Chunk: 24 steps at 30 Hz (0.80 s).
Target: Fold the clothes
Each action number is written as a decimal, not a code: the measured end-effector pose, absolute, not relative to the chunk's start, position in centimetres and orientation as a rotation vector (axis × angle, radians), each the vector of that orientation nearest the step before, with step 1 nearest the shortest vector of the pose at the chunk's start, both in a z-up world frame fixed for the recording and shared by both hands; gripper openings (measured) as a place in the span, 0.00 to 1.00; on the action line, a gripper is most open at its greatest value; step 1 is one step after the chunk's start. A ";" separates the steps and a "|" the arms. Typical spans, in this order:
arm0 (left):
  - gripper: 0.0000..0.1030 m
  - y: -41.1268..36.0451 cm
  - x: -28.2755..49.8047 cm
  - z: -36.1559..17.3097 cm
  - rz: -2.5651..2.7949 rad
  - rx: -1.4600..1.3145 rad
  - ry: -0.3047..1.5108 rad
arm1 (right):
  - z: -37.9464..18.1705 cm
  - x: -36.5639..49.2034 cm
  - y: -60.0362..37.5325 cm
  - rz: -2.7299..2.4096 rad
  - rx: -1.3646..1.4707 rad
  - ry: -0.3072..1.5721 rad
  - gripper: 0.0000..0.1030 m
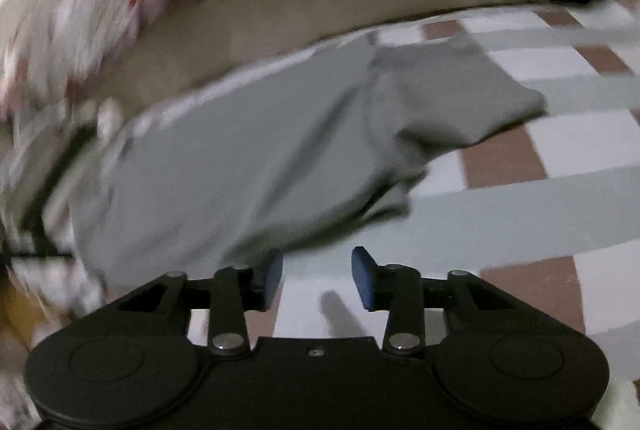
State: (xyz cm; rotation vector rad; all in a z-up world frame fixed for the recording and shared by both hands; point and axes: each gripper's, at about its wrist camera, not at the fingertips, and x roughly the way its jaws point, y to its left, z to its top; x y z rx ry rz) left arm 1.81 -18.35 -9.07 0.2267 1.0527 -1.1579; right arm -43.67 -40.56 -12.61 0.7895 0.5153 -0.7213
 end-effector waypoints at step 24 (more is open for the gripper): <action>0.53 -20.4 4.4 -13.2 -0.843 0.375 0.924 | -15.2 -43.8 -52.7 -0.946 0.775 0.460 0.12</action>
